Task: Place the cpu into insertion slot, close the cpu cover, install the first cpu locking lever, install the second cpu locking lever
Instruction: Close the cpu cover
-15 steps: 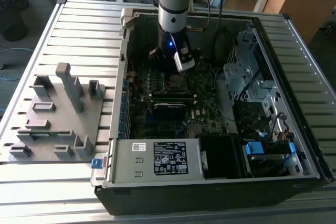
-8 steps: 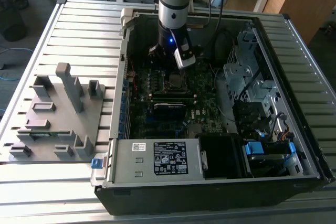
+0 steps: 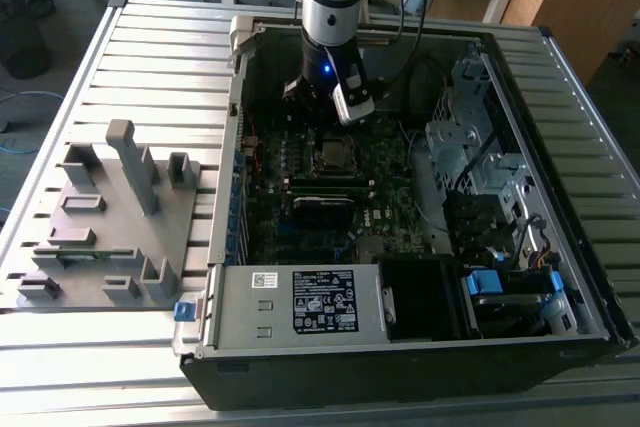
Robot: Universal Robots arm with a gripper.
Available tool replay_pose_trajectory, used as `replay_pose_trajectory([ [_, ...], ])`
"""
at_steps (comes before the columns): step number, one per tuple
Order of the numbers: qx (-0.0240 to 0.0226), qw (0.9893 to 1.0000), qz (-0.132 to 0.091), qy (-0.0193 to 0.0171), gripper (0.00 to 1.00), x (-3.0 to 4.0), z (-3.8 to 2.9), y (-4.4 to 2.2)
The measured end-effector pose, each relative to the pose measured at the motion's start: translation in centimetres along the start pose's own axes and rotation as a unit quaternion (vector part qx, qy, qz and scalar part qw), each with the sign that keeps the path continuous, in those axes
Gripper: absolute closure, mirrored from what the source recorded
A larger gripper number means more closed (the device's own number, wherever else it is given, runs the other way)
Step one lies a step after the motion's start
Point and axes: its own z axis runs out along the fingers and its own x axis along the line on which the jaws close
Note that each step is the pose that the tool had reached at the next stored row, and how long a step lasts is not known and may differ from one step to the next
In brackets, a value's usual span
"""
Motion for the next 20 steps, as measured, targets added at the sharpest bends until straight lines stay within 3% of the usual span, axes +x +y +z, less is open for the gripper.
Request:
replay_pose_trajectory([
  [5,0.0001,1.0,0.0,0.0001,0.9,-0.22,0.01,0.02],
  [16,0.0001,1.0,0.0,0.0001,0.9,-2.99,0.1,0.26],
  [20,0.0,1.0,0.0,-0.0017,0.9,-3.14,0.16,0.27],
])
